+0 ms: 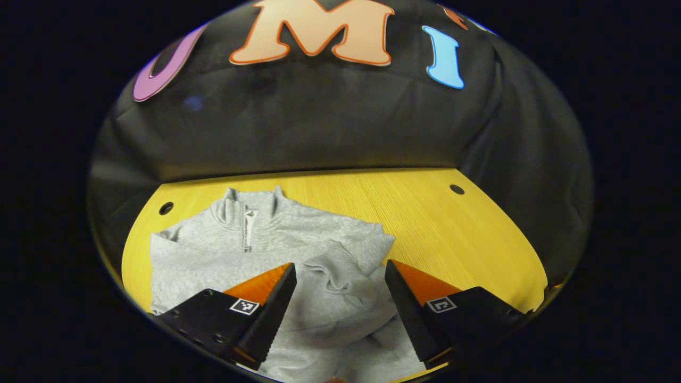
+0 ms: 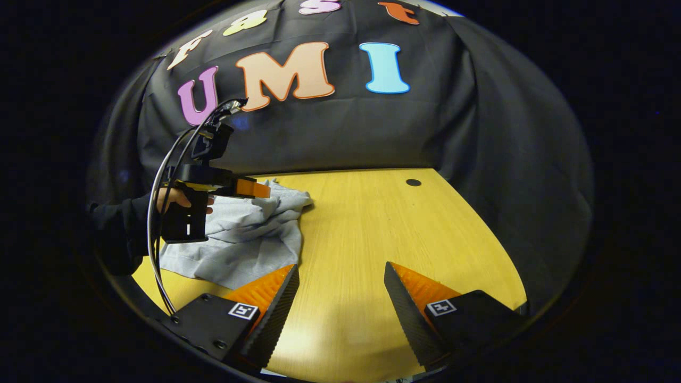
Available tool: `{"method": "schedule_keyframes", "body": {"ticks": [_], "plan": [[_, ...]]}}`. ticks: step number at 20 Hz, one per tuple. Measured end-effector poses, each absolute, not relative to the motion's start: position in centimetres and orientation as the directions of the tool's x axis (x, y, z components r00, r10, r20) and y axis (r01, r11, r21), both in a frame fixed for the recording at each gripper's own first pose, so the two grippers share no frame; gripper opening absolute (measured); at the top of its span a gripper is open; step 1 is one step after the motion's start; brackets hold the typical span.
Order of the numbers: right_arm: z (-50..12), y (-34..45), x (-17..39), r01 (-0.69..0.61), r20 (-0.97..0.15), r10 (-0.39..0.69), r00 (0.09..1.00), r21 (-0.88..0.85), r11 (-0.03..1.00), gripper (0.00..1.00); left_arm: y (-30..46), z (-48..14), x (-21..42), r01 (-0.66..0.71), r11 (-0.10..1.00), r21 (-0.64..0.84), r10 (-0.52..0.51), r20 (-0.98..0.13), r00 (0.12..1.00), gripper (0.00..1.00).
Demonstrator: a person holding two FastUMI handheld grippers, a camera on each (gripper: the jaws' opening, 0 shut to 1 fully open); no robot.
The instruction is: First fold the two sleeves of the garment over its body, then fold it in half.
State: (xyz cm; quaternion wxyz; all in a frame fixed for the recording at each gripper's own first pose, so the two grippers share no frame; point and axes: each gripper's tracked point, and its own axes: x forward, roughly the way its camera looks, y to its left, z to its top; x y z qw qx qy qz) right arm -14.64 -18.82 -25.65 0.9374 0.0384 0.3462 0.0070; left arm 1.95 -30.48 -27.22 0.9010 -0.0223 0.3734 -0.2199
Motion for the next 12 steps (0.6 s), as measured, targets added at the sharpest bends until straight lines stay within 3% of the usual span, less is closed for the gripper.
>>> {"method": "schedule_keyframes", "body": {"ticks": [7, 12], "plan": [[-26.4, -11.8, -11.0, -0.021, -0.628, 0.098, 0.772, 0.128, 0.992, 0.96, -16.2, -22.6, 2.2, 0.251, 0.955, -0.156, -0.294, -0.593, 0.75, 0.95], [-26.8, -7.7, -9.3, 0.016, -0.632, 0.071, 0.772, 0.131, 0.991, 0.96, -5.4, -22.6, 0.5, 0.209, 0.976, -0.068, -0.206, -0.61, 0.765, 0.94]]}}
